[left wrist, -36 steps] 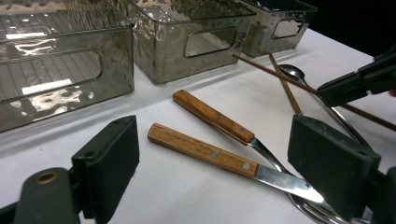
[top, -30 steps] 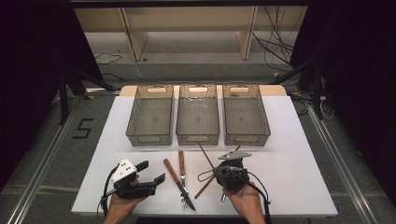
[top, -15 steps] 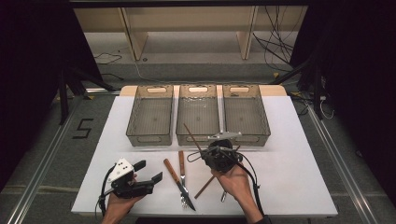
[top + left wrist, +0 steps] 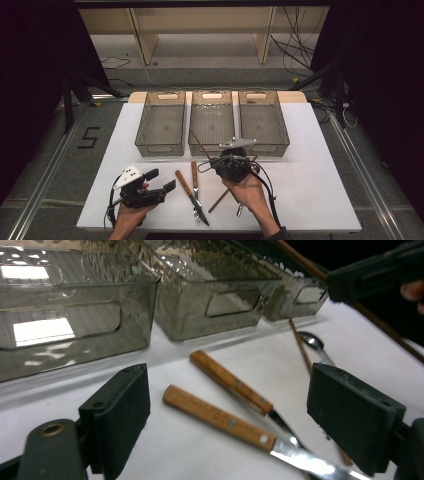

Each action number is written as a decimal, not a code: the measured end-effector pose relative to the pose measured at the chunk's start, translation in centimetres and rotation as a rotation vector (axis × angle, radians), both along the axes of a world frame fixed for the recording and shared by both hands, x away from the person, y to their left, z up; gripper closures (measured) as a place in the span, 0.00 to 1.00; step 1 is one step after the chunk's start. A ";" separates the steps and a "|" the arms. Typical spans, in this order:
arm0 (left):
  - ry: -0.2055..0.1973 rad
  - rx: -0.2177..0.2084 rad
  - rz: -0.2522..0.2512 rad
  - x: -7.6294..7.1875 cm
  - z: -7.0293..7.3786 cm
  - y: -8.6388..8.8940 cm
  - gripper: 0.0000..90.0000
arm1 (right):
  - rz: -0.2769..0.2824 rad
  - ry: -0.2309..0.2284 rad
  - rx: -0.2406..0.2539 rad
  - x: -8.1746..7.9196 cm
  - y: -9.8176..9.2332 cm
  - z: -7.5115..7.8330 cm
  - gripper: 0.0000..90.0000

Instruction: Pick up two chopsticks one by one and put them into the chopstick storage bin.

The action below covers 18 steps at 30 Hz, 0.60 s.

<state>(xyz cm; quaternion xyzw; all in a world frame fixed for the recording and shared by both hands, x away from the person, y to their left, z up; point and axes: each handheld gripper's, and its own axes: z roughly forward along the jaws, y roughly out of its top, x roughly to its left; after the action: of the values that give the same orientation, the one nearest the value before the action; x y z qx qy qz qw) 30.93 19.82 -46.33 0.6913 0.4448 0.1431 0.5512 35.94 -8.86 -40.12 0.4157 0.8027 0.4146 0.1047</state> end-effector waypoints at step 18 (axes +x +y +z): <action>0.104 -0.123 -0.040 4.2 4.7 -2.9 0.34 | 0.095 -0.077 0.036 -1.7 2.5 0.3 0.95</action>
<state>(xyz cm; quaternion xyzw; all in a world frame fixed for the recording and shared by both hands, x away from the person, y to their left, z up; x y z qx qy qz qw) 35.10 16.90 -41.62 0.6713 0.4669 0.0687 0.5715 34.27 -6.39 -39.79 0.3624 0.8094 0.4492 0.1083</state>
